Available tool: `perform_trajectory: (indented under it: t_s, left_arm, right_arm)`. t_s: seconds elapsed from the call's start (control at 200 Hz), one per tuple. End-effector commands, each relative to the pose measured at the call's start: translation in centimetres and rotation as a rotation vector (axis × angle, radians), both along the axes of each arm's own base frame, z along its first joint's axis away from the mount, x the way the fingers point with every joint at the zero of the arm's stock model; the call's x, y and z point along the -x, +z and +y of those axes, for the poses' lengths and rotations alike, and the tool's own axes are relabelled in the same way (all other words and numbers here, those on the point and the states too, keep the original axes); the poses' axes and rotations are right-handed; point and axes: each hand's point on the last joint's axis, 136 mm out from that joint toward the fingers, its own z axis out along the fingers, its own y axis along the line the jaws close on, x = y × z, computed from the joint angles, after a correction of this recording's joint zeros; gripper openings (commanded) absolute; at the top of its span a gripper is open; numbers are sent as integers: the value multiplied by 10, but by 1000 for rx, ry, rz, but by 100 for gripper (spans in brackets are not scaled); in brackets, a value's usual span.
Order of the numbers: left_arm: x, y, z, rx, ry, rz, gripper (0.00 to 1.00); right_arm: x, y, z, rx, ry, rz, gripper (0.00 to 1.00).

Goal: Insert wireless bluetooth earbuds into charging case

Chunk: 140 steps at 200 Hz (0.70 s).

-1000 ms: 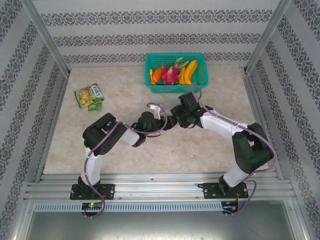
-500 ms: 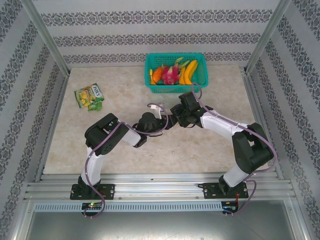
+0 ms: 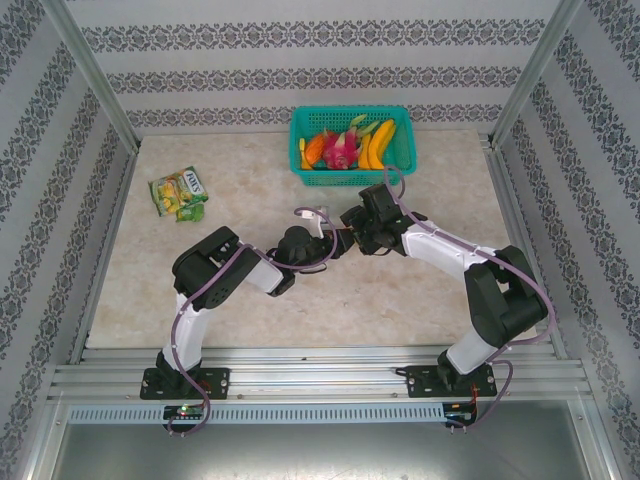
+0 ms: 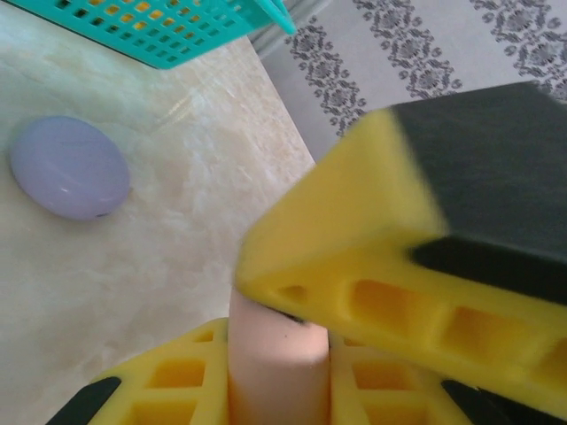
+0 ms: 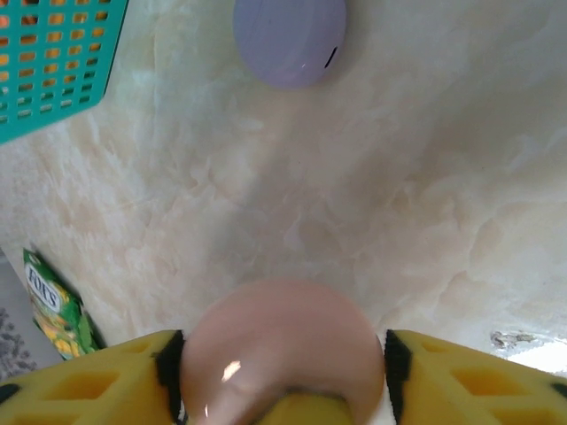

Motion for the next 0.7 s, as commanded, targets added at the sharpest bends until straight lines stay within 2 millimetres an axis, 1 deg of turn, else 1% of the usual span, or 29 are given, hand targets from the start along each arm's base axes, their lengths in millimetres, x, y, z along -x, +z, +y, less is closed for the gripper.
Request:
perform_trajectory:
  t_s: [0.0, 0.105, 0.21, 0.31, 0.365, 0.395, 0.475, 0.575, 0.645, 0.694]
  left_arm:
    - [-10, -3, 5, 4, 51, 8, 12]
    - [-6, -2, 6, -10, 38, 15, 12]
    - [0, 4, 7, -36, -1, 23, 11]
    - [10, 13, 9, -72, -79, 25, 11]
    - [16, 19, 11, -94, -130, 23, 10]
    - [19, 20, 14, -113, -156, 27, 10]
    - [28, 30, 22, -152, -241, 22, 10]
    - [39, 45, 33, -183, -344, 14, 10]
    - [44, 58, 40, -181, -401, 10, 9]
    - [47, 68, 45, -171, -444, 12, 7]
  right_arm:
    - [-3, 25, -2, -49, 14, -46, 69]
    - [-12, 48, -11, -61, 27, -112, 74]
    - [-15, 69, -27, -49, 39, -184, 76]
    - [-15, 75, -40, -21, 69, -244, 78]
    - [-14, 74, -44, -5, 102, -279, 78]
    - [-14, 73, -44, 2, 129, -303, 79]
    - [-12, 71, -42, 22, 201, -374, 79]
    - [-9, 81, -30, 5, 320, -526, 77]
    - [0, 91, -21, 1, 405, -637, 77]
    - [7, 95, -21, 16, 448, -692, 77]
